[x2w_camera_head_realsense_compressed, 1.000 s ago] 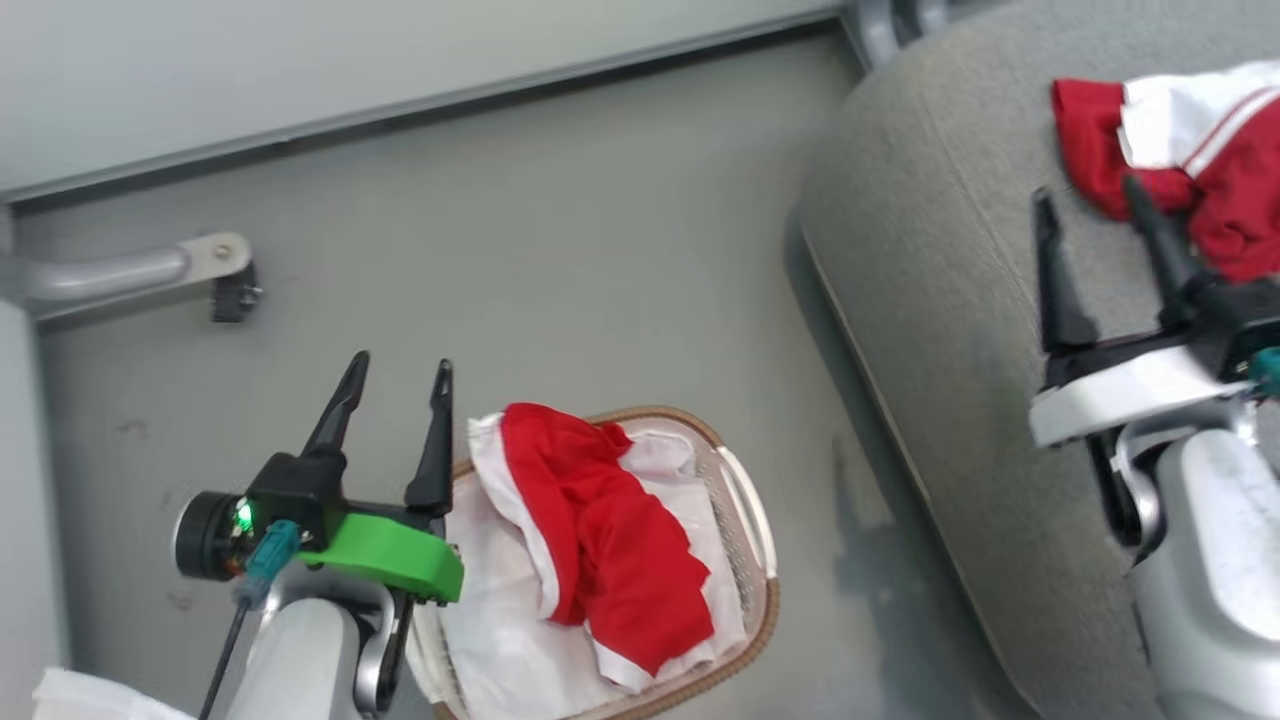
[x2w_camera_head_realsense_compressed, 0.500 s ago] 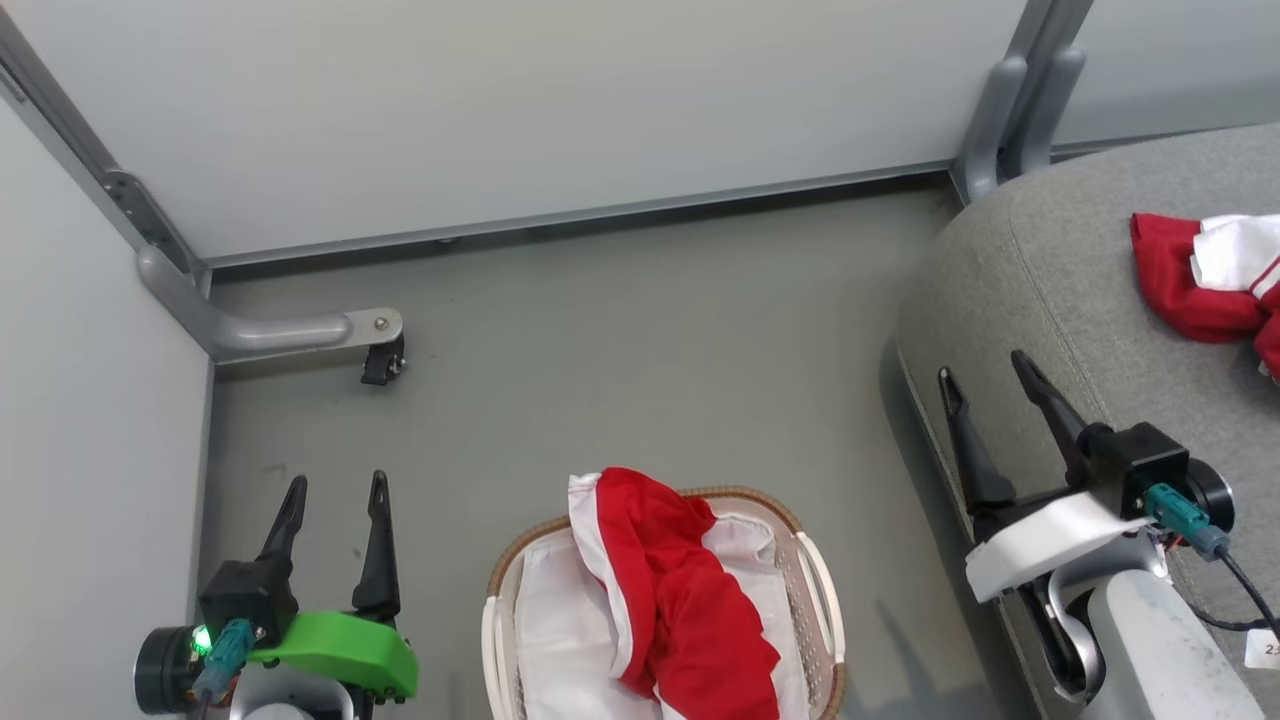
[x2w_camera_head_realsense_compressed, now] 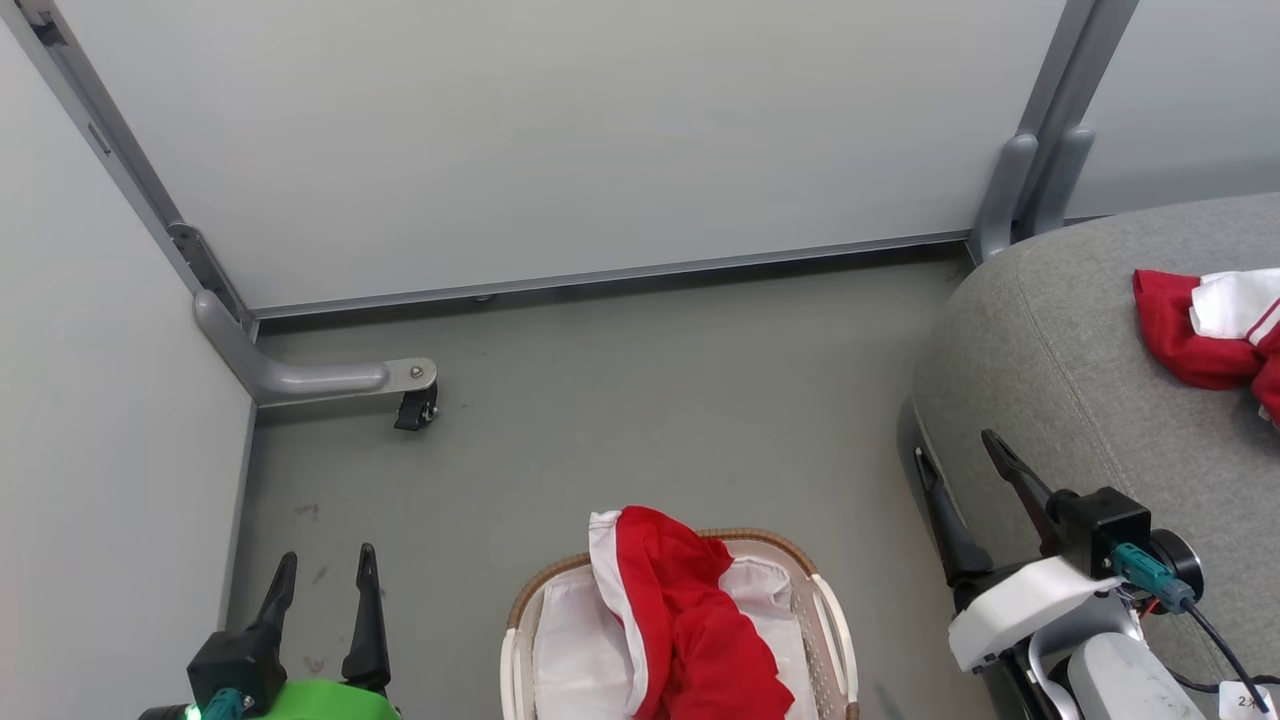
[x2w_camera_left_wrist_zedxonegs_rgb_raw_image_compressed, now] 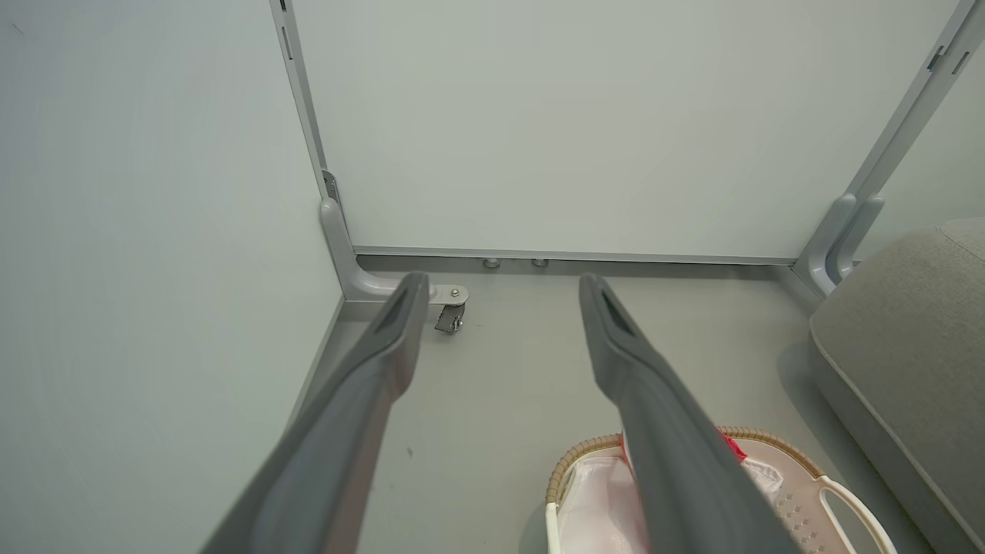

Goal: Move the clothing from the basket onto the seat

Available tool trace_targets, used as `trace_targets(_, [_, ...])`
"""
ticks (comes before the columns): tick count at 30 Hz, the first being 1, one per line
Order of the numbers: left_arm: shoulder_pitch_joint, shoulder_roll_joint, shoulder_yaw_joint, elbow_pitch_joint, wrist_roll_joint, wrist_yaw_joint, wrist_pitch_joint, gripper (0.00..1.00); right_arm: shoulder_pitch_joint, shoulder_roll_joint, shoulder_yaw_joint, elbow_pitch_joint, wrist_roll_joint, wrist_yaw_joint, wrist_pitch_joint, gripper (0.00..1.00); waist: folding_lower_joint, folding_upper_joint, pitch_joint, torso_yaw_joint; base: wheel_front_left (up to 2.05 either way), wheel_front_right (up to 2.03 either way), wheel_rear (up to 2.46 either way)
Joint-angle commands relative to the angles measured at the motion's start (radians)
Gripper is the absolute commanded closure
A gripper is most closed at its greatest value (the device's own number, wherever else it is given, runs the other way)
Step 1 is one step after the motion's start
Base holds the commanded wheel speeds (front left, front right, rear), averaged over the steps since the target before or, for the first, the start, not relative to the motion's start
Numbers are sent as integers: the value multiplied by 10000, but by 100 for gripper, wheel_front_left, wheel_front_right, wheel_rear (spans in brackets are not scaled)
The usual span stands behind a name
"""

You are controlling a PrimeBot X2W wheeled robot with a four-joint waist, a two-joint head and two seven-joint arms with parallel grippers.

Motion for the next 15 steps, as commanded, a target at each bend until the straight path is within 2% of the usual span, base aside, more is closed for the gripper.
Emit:
trace_targets(1, [145, 6, -6, -44, -61, -33, -9, 0, 91, -57, -20, 22, 26, -12, -3, 0, 1, 0, 26, -21, 0, 0, 0])
trace_targets(7, [-345, 13, -484, -49, -209, -39, -9, 0, -397, -62, -36, -229, -67, -10, -3, 0, 1, 0, 644, -191, 0, 0, 0])
trace_targets(15, [-1775, 16, -1717, 404, -558, -41, -9, 0, -1698, 169, 148, -645, -149, -10, -3, 0, 1, 0, 2441, -832, 0, 0, 0])
